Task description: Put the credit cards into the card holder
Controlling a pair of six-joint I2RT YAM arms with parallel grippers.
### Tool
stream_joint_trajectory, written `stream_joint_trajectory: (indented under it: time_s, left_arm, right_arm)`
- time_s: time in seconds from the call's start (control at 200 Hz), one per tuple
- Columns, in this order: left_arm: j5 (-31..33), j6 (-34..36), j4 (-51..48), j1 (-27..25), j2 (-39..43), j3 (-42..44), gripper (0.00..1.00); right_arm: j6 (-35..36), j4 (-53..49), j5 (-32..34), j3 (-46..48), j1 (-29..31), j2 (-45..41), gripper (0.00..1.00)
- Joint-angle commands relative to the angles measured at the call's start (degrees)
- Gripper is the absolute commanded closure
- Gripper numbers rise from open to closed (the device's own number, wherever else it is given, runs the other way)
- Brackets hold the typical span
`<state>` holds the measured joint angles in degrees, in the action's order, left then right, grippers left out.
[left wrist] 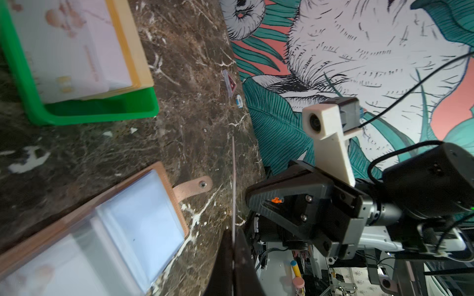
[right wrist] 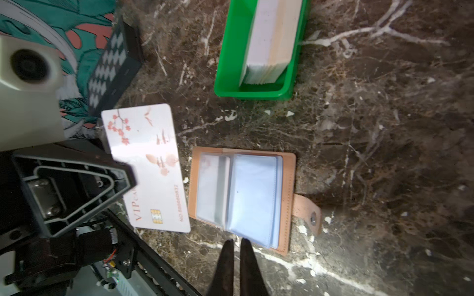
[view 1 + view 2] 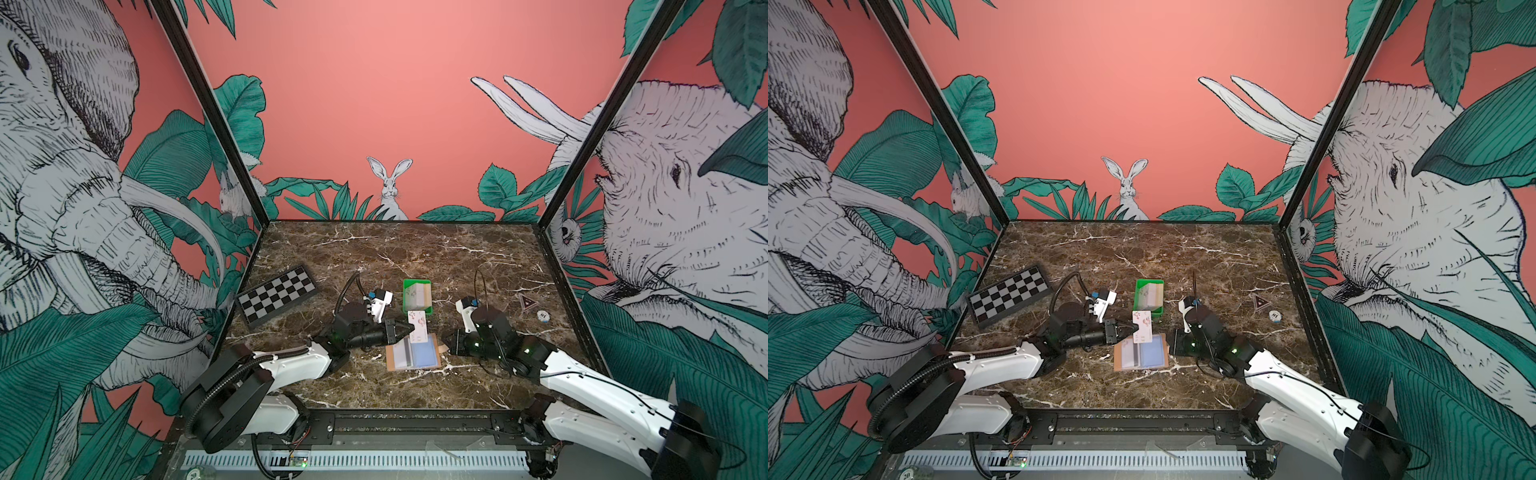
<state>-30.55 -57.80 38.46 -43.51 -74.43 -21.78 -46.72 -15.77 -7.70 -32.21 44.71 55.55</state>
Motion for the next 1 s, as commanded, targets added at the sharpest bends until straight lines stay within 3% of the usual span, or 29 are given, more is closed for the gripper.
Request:
stream_joint_trajectory:
  time_s: [0.0, 0.375, 0.995]
  left_arm:
    - [3.2, 1.9, -3.7, 0.2, 3.2, 2.0, 0.96]
    - [6.5, 4.1, -9.8, 0.2, 6.1, 3.3, 0.95]
    - [11.0, 2.8, -7.1, -2.6, 3.1, 4.7, 0.94]
  right_arm:
    - [2.3, -1.0, 4.9, -1.1, 0.7, 1.1, 0.91]
    - [2.8, 2.5, 2.7, -1.1, 0.8, 9.3, 0.92]
    - [1.9, 3.7, 1.9, -2.3, 1.9, 20.0, 0.84]
